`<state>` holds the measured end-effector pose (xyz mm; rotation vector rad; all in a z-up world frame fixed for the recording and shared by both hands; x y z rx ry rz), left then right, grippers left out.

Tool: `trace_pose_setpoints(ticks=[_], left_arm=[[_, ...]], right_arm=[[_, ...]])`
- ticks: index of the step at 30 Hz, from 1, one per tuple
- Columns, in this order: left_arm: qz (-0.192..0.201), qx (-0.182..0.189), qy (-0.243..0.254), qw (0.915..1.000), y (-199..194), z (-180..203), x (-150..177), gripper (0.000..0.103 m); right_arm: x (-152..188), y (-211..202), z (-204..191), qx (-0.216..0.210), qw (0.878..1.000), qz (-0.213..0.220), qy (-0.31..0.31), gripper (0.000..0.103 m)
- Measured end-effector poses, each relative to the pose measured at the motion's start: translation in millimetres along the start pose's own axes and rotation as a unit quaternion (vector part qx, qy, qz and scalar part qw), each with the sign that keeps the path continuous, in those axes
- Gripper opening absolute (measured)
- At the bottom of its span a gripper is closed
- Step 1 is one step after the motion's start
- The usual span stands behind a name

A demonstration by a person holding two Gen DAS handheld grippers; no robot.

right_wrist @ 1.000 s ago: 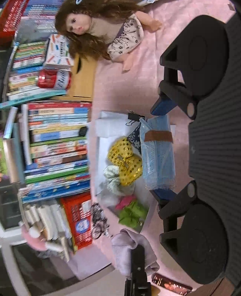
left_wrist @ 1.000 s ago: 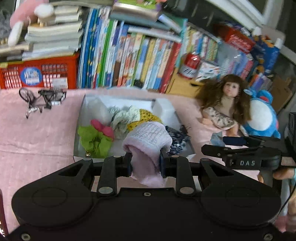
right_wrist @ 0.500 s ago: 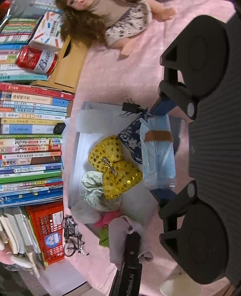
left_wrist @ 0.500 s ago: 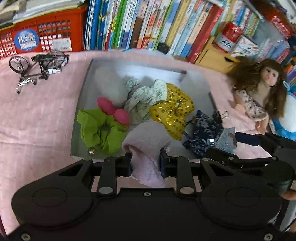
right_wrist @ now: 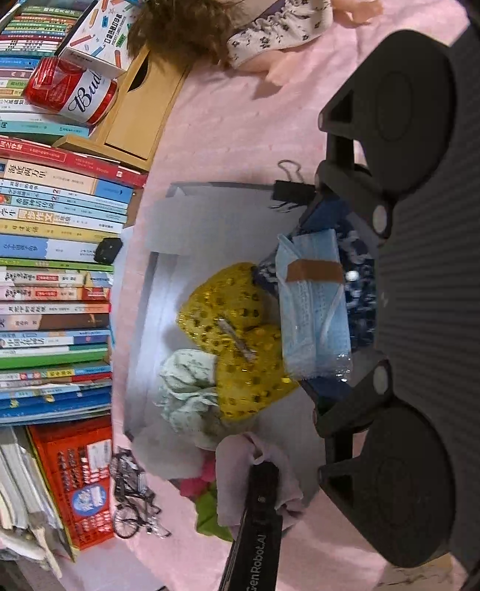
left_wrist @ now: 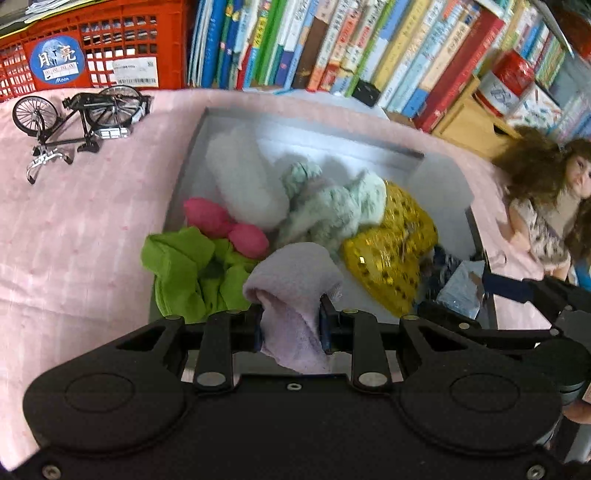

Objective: Organize soft objects
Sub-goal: 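Lower pink cloth into tray, open left tool while right tool releases packet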

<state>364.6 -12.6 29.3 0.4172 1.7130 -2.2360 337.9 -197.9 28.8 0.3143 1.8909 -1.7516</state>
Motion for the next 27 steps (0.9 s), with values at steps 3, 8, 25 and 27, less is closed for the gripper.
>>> trace_pose_setpoints(ticks=[3, 8, 25, 27], left_arm=[[0.01, 0.003, -0.006, 0.9999, 3, -4, -7, 0.026], [0.016, 0.002, -0.004, 0.9999, 11, -5, -14, 0.03], [0.038, 0.004, 0.02, 0.9991, 5, 6, -9, 0.058], [0.044, -0.001, 0.025, 0.9987, 0, 8, -8, 0.059]], right_arm=[[-6, 4, 0, -0.003, 1.0, 0.009, 0.007, 0.083], [-13, 8, -1, 0.004, 0.999, 0.034, 0.005, 0.086], [-9, 3, 0, -0.028, 0.998, 0.048, 0.009, 0.1], [-8, -1, 0, -0.03, 0.998, 0.053, 0.011, 0.1]])
Point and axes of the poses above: each gripper's, at about its wrist camera, not at the fingertips, and y roughly the way its jaws point, z to its right, x to its underside, the point moved 4 cm from there along y, roughly the way its jaws point
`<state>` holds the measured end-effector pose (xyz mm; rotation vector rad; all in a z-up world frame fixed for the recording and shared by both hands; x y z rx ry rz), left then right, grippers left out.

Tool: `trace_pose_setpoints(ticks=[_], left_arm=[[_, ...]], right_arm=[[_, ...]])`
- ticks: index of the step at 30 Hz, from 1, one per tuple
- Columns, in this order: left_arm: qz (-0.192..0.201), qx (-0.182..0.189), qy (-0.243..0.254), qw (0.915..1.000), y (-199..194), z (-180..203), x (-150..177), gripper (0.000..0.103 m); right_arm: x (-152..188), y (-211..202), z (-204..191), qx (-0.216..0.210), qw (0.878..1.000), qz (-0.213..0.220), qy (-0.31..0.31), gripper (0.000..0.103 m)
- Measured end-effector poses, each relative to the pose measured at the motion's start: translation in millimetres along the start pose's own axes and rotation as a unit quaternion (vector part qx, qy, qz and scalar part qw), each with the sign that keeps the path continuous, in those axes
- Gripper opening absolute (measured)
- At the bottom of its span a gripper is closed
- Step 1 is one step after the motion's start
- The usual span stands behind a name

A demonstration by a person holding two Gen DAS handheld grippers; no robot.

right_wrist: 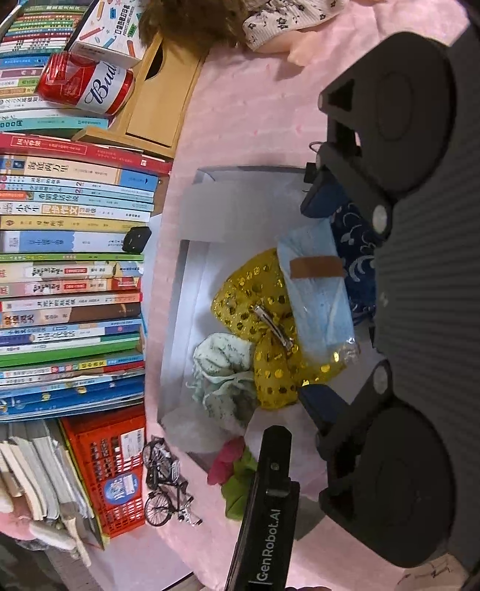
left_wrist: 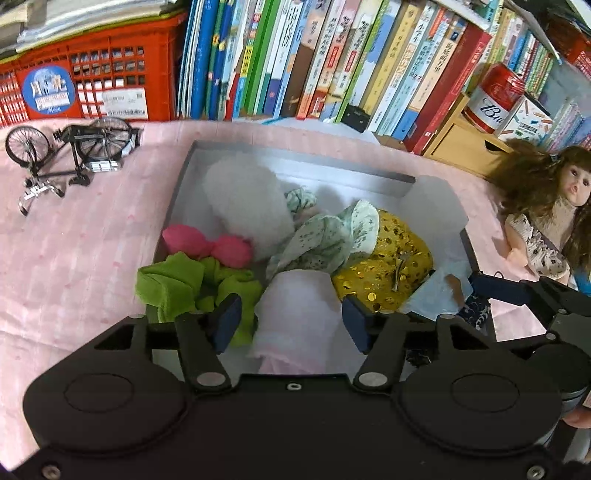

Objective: Organize soft objects
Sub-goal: 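Lower pink cloth into tray, open left tool while right tool releases packet, then withdraw both open tools up and away from the tray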

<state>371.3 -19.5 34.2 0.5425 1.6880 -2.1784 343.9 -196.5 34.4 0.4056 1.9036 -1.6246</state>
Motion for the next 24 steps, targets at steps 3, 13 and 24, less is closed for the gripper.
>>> trace_pose_setpoints(ticks=[3, 13, 24], left_arm=[[0.013, -0.007, 0.009, 0.9998, -10, 3, 2, 0.061], [0.065, -0.023, 0.052, 0.9963, -51, 19, 23, 0.065], [0.164, -0.027, 0.111, 0.9799, -121, 51, 57, 0.078]], right_arm=[[1, -8, -1, -0.002, 1.0, 0.008, 0.0, 0.1], [8, -42, -10, -0.009, 0.999, 0.045, -0.014, 0.1], [27, -106, -5, -0.025, 0.993, 0.11, -0.024, 0.101]])
Point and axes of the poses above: each gripper's, at about its wrist camera, not at the fingertips, and y roughly the way its jaws point, z to its right, x to its underside, the point moved 4 cm from there along y, roughly the way its jaws point
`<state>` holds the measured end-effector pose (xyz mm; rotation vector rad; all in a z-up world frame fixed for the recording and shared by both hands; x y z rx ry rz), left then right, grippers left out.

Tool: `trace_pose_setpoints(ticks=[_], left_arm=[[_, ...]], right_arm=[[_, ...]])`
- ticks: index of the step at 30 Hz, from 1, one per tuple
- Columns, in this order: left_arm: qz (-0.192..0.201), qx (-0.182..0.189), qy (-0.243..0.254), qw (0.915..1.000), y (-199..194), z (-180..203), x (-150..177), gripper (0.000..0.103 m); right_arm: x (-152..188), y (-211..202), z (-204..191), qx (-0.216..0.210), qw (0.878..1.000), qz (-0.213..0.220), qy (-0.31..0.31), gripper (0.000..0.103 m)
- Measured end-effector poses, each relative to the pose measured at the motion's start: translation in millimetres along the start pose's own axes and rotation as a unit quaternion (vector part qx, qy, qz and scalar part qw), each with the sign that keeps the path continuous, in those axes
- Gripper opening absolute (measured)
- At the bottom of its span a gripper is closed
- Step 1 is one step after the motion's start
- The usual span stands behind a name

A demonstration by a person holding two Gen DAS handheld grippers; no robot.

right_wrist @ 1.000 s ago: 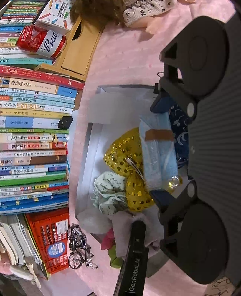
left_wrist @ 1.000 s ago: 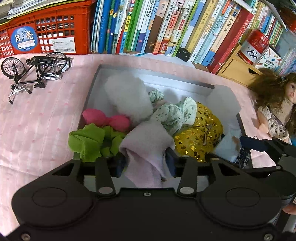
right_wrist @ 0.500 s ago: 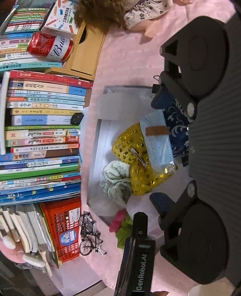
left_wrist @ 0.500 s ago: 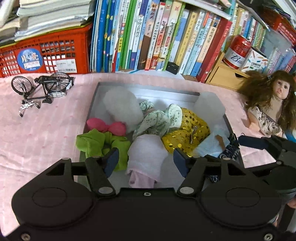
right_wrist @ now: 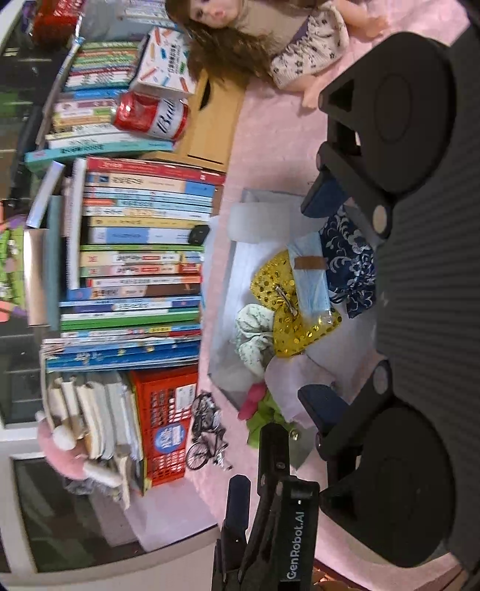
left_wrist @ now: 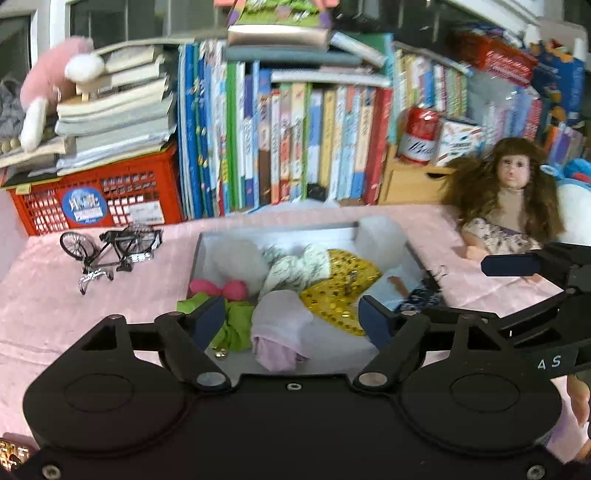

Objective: Organize soft objects
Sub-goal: 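Withdraw both open tools up and away from the tray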

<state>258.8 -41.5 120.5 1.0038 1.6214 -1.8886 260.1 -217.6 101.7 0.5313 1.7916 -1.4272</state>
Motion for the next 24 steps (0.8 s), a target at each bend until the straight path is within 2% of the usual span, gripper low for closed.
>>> trace_pose_setpoints(ticks=[8, 15, 24], left_arm=[[0.049, 0.04, -0.001, 0.998, -50, 21, 20, 0.082], [0.095, 0.064, 0.017, 0.9933, -90, 49, 58, 0.086], [0.107, 0.092, 0.035, 0.9894, -112, 78, 96, 0.086]], right_arm=[[19, -53, 3, -0.001, 0.999, 0.046, -0.017, 0.102], [42, -90, 9, -0.003, 0.997, 0.07, -0.023, 0.103], [73, -120, 12, 0.003, 0.996, 0.08, -0.035, 0.103]])
Point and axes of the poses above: each gripper's, at about its wrist camera, not at the fingertips, and y roughly the way its jaws point, z to its right, x to its underside, the point moved 4 cm from there along y, roughly the way its jaws point
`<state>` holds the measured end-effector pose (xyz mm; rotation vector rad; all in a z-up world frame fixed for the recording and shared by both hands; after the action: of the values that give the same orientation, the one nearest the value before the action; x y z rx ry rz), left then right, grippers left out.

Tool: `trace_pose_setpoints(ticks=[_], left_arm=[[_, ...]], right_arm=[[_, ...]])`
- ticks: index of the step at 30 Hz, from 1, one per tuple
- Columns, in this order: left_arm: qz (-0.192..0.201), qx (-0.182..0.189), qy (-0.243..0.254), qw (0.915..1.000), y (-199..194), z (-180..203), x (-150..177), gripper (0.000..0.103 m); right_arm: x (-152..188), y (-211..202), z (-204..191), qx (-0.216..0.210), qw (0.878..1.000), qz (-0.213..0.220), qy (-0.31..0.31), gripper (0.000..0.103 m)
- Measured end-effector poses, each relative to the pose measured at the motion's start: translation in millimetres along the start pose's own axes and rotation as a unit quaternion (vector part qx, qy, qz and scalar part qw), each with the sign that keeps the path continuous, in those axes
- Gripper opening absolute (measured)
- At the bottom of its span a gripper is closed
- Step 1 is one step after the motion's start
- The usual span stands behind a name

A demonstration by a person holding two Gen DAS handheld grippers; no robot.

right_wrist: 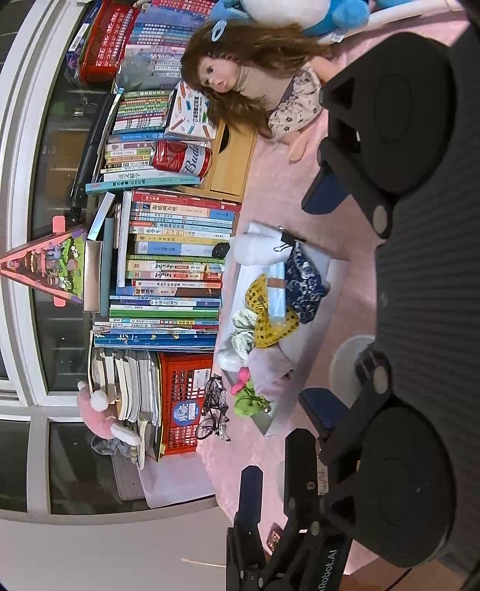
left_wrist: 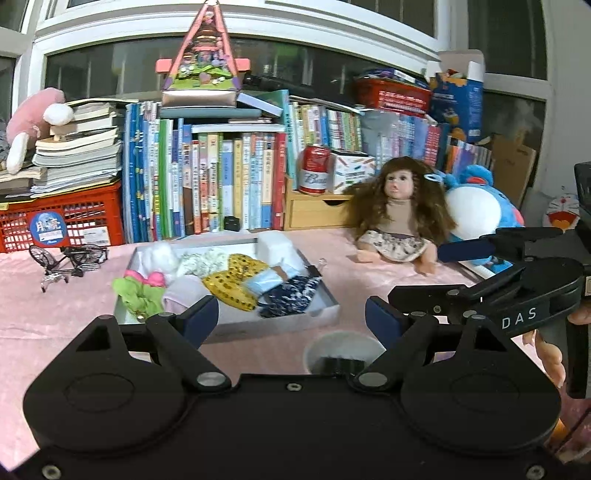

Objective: Organize soft objects
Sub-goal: 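Withdraw both open tools up and away from the tray, then move right tool to purple fluffy pad while left tool approaches white tissue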

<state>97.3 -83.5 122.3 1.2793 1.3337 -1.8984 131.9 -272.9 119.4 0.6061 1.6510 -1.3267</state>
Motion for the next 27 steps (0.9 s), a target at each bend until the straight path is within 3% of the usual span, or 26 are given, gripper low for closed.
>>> trace_pose_setpoints(ticks=[10, 16, 21, 27], left_arm=[[-0.012, 0.029, 0.016, 0.9994, 3, 22, -8, 0.085], [-0.03, 0.065, 0.032, 0.9969, 11, 46, -24, 0.069], [-0.04, 0.102, 0.054, 0.9925, 20, 88, -25, 0.047], [-0.075, 0.112, 0.052, 0.9895, 52, 132, -12, 0.039]], right_arm=[[35, -27, 9, 0.025, 1.0, 0.011, 0.006, 0.103], [55, -40, 22, 0.058, 0.998, 0.017, 0.017, 0.103], [74, -50, 24, 0.075, 0.997, 0.027, 0.017, 0.103], [109, -46, 24, 0.103, 0.993, 0.028, 0.041, 0.102]])
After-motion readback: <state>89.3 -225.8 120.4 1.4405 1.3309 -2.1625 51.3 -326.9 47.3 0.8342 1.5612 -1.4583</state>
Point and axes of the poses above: each gripper's, at about its wrist camera, not at the fingertips, and y roughly the way its jaws point, z to its right, x to its underside, the point moved 4 cm from there along y, roughly the way its jaws point
